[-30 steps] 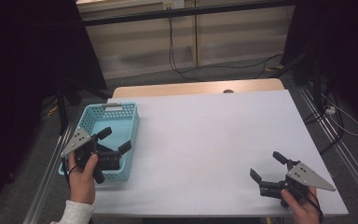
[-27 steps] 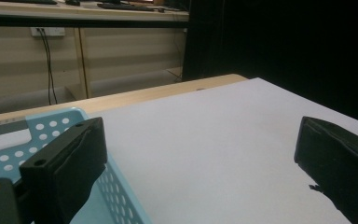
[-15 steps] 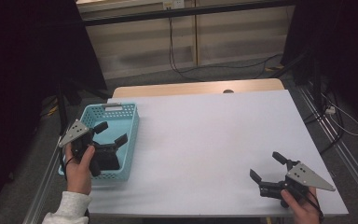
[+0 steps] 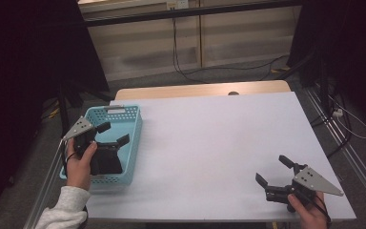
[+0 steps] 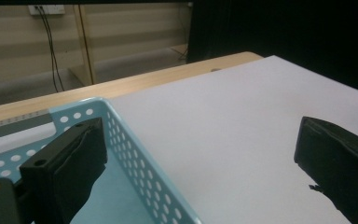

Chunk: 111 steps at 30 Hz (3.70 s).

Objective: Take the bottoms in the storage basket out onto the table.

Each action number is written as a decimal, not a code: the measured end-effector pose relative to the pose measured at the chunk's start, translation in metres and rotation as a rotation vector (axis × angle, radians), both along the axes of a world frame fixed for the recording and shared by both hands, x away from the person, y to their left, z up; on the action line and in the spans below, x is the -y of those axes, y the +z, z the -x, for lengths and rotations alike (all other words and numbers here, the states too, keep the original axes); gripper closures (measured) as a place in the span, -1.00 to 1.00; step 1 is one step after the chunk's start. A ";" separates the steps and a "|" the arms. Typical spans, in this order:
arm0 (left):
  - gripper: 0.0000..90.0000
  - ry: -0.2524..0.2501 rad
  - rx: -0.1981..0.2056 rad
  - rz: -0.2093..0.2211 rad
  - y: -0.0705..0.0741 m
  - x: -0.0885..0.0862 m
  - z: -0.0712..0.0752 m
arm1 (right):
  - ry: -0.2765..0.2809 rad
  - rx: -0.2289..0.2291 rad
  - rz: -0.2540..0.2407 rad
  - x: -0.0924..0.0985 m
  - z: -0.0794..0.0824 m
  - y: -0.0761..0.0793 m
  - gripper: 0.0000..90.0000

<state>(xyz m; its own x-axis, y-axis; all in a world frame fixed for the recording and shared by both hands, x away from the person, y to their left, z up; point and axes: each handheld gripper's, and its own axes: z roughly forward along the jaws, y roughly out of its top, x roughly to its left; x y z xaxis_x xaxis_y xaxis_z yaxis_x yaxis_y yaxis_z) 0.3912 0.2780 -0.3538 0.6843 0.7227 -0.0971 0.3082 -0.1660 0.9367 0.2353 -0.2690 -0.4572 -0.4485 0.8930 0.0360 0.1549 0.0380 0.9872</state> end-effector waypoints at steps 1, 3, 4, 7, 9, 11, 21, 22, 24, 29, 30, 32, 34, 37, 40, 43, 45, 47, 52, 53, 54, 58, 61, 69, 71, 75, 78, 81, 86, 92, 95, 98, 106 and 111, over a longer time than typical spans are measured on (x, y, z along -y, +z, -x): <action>-0.95 0.000 0.000 0.000 0.000 0.000 0.000 | 0.000 0.000 0.000 0.000 0.000 0.000 -1.00; -0.94 -0.005 -0.008 -0.010 0.001 -0.002 -0.002 | -0.001 0.000 -0.005 0.000 0.000 0.000 -1.00; -0.94 -0.002 -0.015 -0.018 0.001 -0.004 -0.003 | 0.000 0.001 -0.004 0.000 0.000 0.000 -1.00; -0.94 -0.004 -0.013 -0.052 0.002 -0.009 -0.007 | 0.001 0.002 0.000 0.000 0.000 0.000 -1.00; -0.95 -0.004 -0.016 -0.064 0.003 -0.012 -0.009 | 0.003 0.002 0.001 0.000 0.000 0.000 -1.00; -0.94 -0.010 -0.027 -0.083 0.002 -0.016 -0.012 | 0.003 0.005 0.002 -0.001 0.000 0.000 -1.00; -0.94 0.008 -0.076 -0.177 -0.007 -0.036 -0.019 | 0.002 0.009 0.002 -0.001 0.000 0.001 -1.00; -0.95 0.007 -0.084 -0.200 -0.008 -0.037 -0.020 | 0.003 0.009 0.003 -0.001 0.000 0.001 -1.00; -0.95 -0.010 -0.093 -0.242 -0.009 -0.039 -0.021 | 0.005 0.009 0.005 -0.001 0.000 0.001 -1.00; -0.94 -0.013 -0.127 -0.288 -0.009 -0.047 -0.024 | 0.007 0.007 0.002 -0.002 0.001 0.001 -1.00; -0.92 -0.014 -0.132 -0.293 -0.010 -0.048 -0.025 | 0.008 0.006 0.004 -0.002 0.001 0.001 -1.00; -0.92 -0.012 -0.142 -0.309 -0.011 -0.049 -0.026 | 0.007 0.007 0.004 -0.002 0.000 0.001 -1.00; -0.92 -0.016 -0.157 -0.318 -0.012 -0.051 -0.028 | 0.009 0.006 0.004 -0.002 0.000 0.001 -1.00; -0.92 -0.020 -0.176 -0.329 -0.016 -0.053 -0.030 | 0.013 0.003 0.008 -0.003 0.001 0.000 -1.00; -0.92 -0.023 -0.197 -0.351 -0.021 -0.055 -0.032 | 0.016 0.001 0.006 -0.003 0.001 0.000 -1.00; -0.92 -0.023 -0.224 -0.363 -0.025 -0.057 -0.034 | 0.017 0.000 0.006 -0.002 0.000 0.000 -1.00; -0.92 -0.019 -0.233 -0.369 -0.028 -0.058 -0.035 | 0.015 0.000 0.002 -0.002 0.001 0.000 -1.00; -0.92 -0.024 -0.249 -0.375 -0.030 -0.059 -0.036 | 0.014 0.000 0.001 -0.002 0.001 0.000 -1.00; -0.91 -0.042 -0.266 -0.415 -0.033 -0.060 -0.040 | 0.018 -0.002 -0.004 -0.003 0.001 0.000 -1.00; -0.91 -0.050 -0.275 -0.417 -0.034 -0.059 -0.040 | 0.021 0.000 0.000 -0.003 0.001 0.000 -1.00; -0.91 -0.059 -0.274 -0.428 -0.034 -0.059 -0.041 | 0.021 0.000 -0.001 -0.003 0.001 0.000 -1.00; -0.91 -0.090 -0.298 -0.458 -0.037 -0.055 -0.044 | 0.023 -0.002 0.001 -0.003 0.001 0.000 -1.00; -0.90 -0.114 -0.317 -0.469 -0.039 -0.055 -0.047 | 0.026 -0.003 0.001 -0.003 0.001 0.000 -1.00; -0.91 -0.166 -0.416 -0.594 -0.061 -0.046 -0.061 | 0.036 -0.015 0.004 -0.004 0.000 0.000 -1.00; -0.92 -0.162 -0.465 -0.621 -0.071 -0.044 -0.064 | 0.037 -0.017 0.005 -0.004 0.000 0.000 -1.00; -1.00 -0.143 -0.515 -0.619 -0.088 -0.042 -0.068 | 0.040 -0.025 0.010 -0.002 0.000 -0.002 -1.00; -1.00 -0.119 -0.530 -0.588 -0.090 -0.045 -0.070 | 0.030 -0.028 0.005 0.001 0.001 -0.003 -0.99; -1.00 -0.084 -0.549 -0.593 -0.088 -0.046 -0.071 | 0.027 -0.026 0.001 0.002 0.002 -0.002 -0.99; -0.95 -0.059 -0.573 -0.597 -0.079 -0.049 -0.074 | 0.032 -0.029 0.008 0.000 0.001 -0.002 -0.99; -0.93 -0.056 -0.570 -0.613 -0.079 -0.055 -0.074 | 0.034 -0.030 0.009 0.000 0.001 -0.003 -0.99; -0.99 -0.065 -0.575 -0.614 -0.085 -0.054 -0.073 | 0.032 -0.034 0.009 0.000 0.000 -0.003 -0.99; -1.00 -0.051 -0.580 -0.589 -0.088 -0.052 -0.073 | 0.035 -0.030 0.011 0.000 0.001 -0.003 -0.99; -0.97 -0.028 -0.584 -0.613 -0.089 -0.046 -0.073 | 0.037 -0.032 0.021 -0.001 0.001 -0.003 -0.98; -0.58 -0.018 -0.583 -0.598 -0.082 -0.043 -0.073 | 0.035 -0.027 0.032 -0.001 0.001 -0.003 -0.98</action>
